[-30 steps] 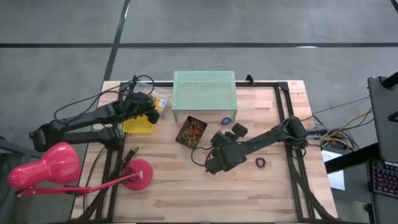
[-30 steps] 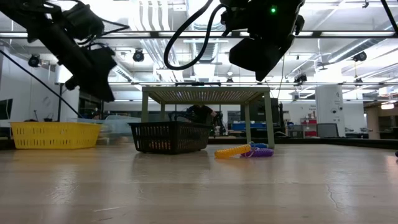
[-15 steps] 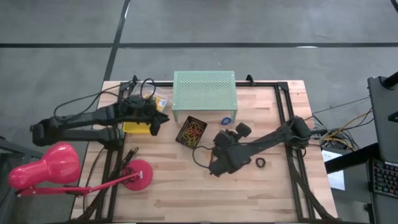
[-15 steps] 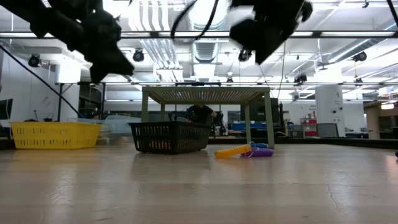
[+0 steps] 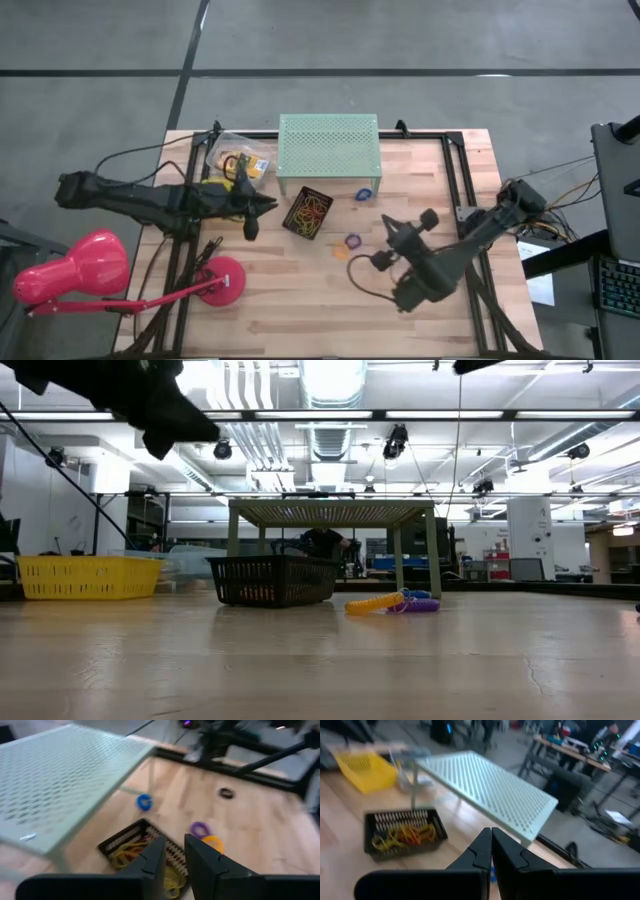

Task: Pick & Place Office Desk Supplies
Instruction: Put the yellow spring rubber band into the yellow bin

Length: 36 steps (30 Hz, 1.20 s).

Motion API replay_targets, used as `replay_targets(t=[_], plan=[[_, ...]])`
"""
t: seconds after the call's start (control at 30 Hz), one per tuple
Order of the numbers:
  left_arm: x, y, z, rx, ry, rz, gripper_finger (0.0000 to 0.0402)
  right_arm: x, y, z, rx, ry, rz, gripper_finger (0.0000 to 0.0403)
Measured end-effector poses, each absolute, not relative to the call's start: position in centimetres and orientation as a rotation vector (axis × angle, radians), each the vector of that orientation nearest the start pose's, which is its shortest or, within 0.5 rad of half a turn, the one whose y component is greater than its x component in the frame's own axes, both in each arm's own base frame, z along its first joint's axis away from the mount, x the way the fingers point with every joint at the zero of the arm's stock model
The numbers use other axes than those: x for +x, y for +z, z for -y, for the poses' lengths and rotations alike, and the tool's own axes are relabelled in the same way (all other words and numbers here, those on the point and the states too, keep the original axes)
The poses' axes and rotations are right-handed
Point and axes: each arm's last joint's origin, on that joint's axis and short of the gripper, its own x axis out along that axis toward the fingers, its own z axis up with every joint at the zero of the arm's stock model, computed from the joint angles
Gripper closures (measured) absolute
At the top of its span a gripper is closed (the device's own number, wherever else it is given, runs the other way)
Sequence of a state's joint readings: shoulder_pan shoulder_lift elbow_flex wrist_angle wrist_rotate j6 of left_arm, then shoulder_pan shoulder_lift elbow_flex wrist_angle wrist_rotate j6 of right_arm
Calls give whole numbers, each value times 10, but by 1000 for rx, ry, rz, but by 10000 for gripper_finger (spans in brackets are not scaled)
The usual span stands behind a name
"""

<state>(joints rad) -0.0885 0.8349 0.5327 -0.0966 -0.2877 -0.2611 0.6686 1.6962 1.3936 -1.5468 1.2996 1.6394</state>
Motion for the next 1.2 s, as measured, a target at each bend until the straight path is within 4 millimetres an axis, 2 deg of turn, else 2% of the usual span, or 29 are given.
replay_targets(t=[0.23,0.37,0.5,0.67,0.83,1.03,1.13,1.2], plan=[[193,252,28,-117,141,-204,328,198,257,-139,12,-873,-92,394],[206,246,33,-57,121,-179,328,180,237,-125,49,-867,-55,394],[218,234,36,-37,122,-219,328,169,227,-118,88,-826,31,394],[221,229,34,100,165,-254,328,164,228,-118,94,-851,-44,394],[216,236,30,219,270,-234,328,166,228,-120,153,-880,-89,394],[201,249,26,538,297,-263,328,169,233,-122,68,-873,-134,394],[188,260,23,527,295,-219,328,172,242,-125,-5,-861,-167,394],[177,264,21,481,291,-214,328,175,251,-128,12,-858,-161,394]])
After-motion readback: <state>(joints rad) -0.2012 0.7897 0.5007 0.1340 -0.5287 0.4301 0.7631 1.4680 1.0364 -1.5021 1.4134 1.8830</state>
